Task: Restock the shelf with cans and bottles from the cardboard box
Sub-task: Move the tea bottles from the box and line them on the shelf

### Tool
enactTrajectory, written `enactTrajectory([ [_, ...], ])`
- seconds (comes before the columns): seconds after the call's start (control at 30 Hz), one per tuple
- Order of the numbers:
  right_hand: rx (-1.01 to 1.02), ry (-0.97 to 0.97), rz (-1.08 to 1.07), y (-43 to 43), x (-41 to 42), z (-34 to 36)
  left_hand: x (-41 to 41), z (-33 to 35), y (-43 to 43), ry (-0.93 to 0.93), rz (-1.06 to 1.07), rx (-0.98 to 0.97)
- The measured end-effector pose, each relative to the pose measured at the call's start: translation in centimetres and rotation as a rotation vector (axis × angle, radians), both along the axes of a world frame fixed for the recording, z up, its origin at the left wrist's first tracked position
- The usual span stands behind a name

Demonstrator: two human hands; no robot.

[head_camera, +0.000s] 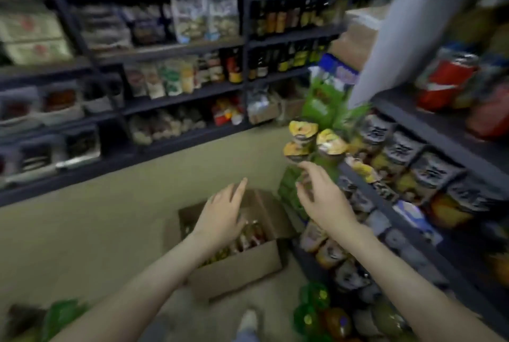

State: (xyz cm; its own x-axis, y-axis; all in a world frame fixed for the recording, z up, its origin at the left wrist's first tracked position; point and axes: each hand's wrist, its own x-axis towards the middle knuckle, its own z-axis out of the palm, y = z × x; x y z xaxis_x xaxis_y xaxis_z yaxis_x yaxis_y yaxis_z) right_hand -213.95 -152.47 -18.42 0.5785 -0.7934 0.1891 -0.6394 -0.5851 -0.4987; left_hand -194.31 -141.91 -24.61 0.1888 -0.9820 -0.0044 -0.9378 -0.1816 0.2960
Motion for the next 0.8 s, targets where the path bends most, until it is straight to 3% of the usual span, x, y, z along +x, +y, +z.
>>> enactTrajectory([
  [0.2,0.205,0.223,0.170,-1.3,11.8,-13.1,9.3,-9.9,4.1,0.091,0.273,0.175],
  [0.37,0.331,0.395,0.164,-4.8,18.6,-25.4,16.2,-18.4,1.7,0.132,0.270,0.402],
  [0.6,0.534,0.527,0.007,-11.0,21.1,-43.0,21.2,-32.6,-5.5,0.138,0.227,0.481],
  [0.8,0.582,0.644,-0.054,-14.4,20.4,-58.2,20.7,-47.8,-11.0,0.231,0.251,0.510],
])
